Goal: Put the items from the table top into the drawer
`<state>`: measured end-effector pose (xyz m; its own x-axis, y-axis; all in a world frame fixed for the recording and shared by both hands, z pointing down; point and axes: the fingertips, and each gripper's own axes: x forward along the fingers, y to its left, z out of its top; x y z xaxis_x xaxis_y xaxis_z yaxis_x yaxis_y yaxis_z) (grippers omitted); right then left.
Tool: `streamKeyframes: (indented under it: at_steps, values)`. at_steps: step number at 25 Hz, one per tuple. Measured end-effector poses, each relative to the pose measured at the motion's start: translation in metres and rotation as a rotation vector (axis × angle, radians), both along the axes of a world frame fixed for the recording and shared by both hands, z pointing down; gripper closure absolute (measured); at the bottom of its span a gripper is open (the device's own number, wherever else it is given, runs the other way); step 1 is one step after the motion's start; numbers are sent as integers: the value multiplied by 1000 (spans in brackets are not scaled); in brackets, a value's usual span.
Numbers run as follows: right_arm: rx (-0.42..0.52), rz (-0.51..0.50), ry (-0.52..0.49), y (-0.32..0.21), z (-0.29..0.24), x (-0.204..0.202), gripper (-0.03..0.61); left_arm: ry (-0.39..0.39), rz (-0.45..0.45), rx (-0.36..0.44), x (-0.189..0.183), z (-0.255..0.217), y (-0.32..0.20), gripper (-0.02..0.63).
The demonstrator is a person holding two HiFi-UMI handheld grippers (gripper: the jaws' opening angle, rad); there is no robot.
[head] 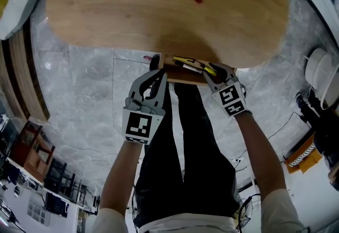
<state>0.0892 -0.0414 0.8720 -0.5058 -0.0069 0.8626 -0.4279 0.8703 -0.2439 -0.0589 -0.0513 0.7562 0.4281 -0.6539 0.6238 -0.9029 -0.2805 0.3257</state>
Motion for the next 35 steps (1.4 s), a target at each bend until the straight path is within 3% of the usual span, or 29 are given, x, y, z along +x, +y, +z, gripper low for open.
streamKeyframes:
  at_steps: [22,35]
  values:
    - [157,54,-55,-152,-9,-49,451,-2,-93,-17,-20,11,-11,592]
    - [194,2,-34,-200,7,-80,453,9,-152,-29,-34,22,-7,592]
